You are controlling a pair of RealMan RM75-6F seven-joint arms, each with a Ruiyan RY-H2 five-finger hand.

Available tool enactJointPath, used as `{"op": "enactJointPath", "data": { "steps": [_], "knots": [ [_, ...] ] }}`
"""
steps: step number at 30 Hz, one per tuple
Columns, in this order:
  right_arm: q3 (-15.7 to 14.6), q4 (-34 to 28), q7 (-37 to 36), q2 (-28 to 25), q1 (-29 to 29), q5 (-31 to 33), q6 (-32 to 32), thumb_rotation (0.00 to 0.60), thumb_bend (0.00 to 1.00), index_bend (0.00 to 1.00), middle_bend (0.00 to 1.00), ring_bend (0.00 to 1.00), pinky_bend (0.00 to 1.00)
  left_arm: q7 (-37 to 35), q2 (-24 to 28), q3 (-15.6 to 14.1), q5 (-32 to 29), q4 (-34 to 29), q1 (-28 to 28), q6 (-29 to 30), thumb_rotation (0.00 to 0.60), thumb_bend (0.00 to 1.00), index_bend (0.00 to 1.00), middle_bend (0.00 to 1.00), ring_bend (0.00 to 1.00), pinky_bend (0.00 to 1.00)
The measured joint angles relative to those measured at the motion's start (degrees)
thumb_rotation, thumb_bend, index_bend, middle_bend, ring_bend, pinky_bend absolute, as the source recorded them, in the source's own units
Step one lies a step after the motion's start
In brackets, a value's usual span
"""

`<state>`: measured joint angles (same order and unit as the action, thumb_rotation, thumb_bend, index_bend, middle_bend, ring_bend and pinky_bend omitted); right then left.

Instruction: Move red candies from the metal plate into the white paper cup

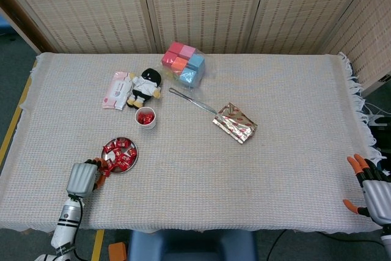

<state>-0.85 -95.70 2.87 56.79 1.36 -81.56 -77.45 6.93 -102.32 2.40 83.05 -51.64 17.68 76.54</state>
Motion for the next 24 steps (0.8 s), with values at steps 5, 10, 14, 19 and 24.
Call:
{"op": "enactJointPath", "data": {
  "steps": [5, 10, 14, 19, 24],
  "knots": [
    [0.06, 0.02, -0.01, 0.00, 0.03, 0.17, 0.07, 0.600, 0.09, 0.00, 0.00, 0.00, 0.20, -0.62, 0.24, -0.19, 0.27, -0.71, -0.09, -0.29, 0.600, 0.38, 0.45, 0.48, 0.54, 0.94],
    [0.07, 0.06, -0.05, -0.01, 0.03, 0.18, 0.09, 0.600, 0.09, 0.00, 0.00, 0.00, 0.20, -1.21, 0.46, -0.07, 0.67, -1.31, -0.28, 0.49, 0.600, 0.38, 0.46, 0.50, 0.54, 0.95],
    [0.03, 0.04, -0.09, -0.04, 0.02, 0.08, 0.06, 0.600, 0.09, 0.00, 0.00, 0.00, 0.20, -1.60, 0.83, -0.04, 0.93, -2.14, -0.41, 0.98, 0.600, 0.38, 0.46, 0.50, 0.54, 0.95],
    [0.01, -0.01, -0.12, -0.05, -0.03, -0.01, -0.06, 0.600, 0.09, 0.00, 0.00, 0.00, 0.20, -2.58, 1.95, 0.40, 1.20, -3.83, -0.56, 1.82, 0.600, 0.38, 0.46, 0.51, 0.55, 0.96],
    [0.07, -0.01, 0.01, -0.01, 0.02, 0.15, 0.04, 0.600, 0.09, 0.00, 0.00, 0.00, 0.20, -2.83, 2.33, 0.54, 1.22, -4.24, -0.54, 1.53, 0.600, 0.38, 0.47, 0.52, 0.56, 0.97]
  ]
}}
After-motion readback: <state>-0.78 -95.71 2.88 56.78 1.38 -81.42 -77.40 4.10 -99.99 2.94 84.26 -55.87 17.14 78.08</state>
